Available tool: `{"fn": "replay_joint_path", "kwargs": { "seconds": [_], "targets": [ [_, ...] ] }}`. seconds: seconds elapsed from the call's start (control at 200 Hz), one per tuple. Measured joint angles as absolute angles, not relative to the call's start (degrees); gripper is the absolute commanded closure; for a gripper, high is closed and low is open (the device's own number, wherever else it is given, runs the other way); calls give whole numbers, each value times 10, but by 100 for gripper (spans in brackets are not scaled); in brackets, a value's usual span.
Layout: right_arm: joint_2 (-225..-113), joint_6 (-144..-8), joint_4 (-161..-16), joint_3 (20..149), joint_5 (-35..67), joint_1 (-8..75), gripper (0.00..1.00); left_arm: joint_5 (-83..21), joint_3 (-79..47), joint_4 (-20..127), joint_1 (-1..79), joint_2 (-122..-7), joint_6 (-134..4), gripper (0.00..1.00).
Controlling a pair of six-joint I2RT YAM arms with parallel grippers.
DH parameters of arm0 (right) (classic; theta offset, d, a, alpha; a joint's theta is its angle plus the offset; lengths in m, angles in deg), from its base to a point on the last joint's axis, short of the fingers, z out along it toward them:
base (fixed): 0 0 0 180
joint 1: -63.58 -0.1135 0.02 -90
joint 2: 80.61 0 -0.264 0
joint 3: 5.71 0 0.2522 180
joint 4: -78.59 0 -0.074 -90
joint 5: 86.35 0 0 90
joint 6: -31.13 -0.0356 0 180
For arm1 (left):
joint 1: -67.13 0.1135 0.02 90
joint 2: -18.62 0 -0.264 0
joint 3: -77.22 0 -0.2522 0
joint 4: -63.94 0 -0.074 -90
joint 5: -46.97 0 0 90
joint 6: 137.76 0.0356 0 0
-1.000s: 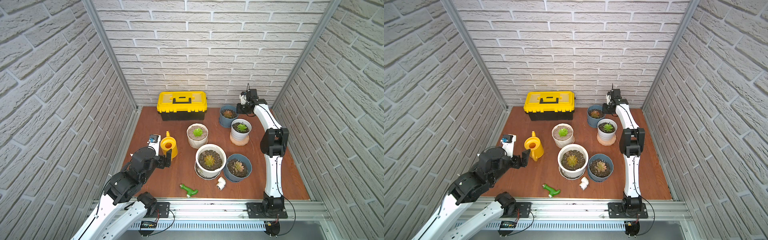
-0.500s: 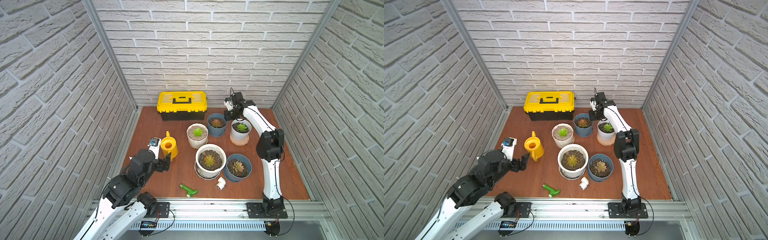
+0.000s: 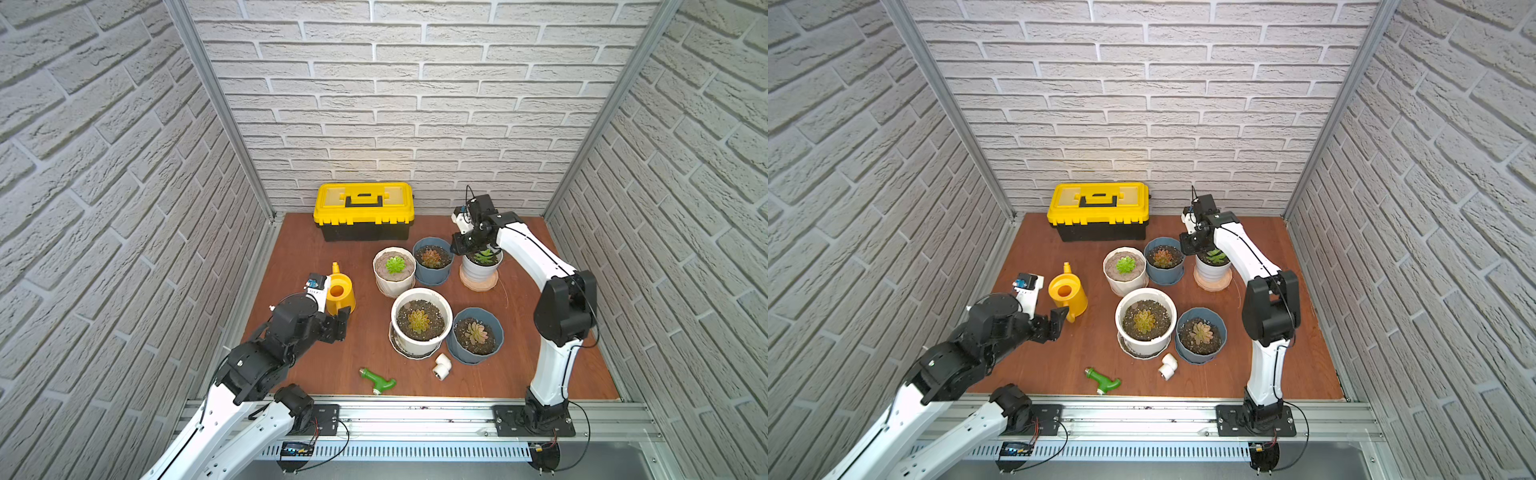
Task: Water the succulent around the soil edge
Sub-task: Move the pot to the center of the board.
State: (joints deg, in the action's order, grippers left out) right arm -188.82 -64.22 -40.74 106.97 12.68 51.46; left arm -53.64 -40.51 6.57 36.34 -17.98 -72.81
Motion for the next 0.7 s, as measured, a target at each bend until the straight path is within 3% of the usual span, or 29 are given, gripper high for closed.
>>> {"fn": "replay_joint_path", "kwargs": {
  "seconds": [0.345,0.7],
  "targets": [
    [-1539,-710,-500,781,73,515,64,-510,-405,197,273,-397,-764,23],
    [-1379,-759,-497,602,62,515,64,-498,-394,280,260,-518,-766,36]
  ]
}}
